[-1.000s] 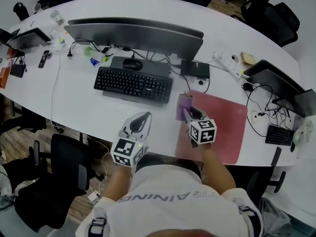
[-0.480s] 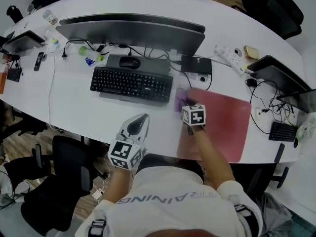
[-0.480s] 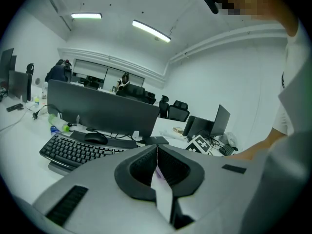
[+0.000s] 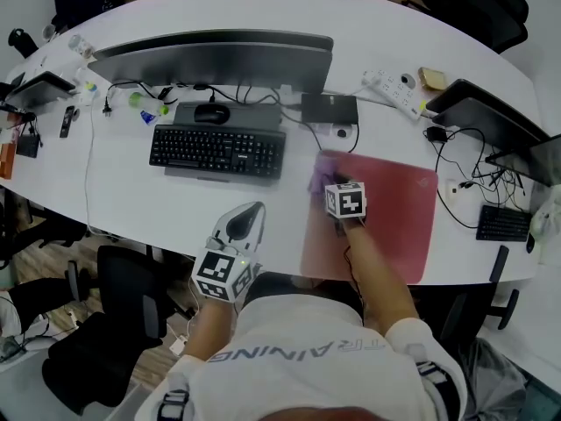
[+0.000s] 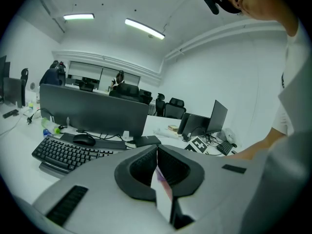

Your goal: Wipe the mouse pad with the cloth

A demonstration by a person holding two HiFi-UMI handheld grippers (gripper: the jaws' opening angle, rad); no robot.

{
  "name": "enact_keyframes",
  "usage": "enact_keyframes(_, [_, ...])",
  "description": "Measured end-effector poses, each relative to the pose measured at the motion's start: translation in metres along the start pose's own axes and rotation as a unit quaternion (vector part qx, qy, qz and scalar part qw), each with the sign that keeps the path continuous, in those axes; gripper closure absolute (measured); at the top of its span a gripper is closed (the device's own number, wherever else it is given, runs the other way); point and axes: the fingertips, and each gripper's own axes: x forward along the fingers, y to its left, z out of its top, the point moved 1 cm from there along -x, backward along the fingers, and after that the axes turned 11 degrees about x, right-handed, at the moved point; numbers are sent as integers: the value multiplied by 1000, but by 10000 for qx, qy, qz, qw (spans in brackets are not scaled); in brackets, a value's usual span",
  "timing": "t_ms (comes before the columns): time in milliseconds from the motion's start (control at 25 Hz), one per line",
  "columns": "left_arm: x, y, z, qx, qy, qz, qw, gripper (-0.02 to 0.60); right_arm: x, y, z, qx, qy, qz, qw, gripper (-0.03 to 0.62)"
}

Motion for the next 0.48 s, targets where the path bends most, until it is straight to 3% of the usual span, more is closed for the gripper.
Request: enact_keyframes(480, [29, -91, 21, 124, 18, 114, 9999, 549, -50, -109, -9, -69, -9, -143, 9999, 501])
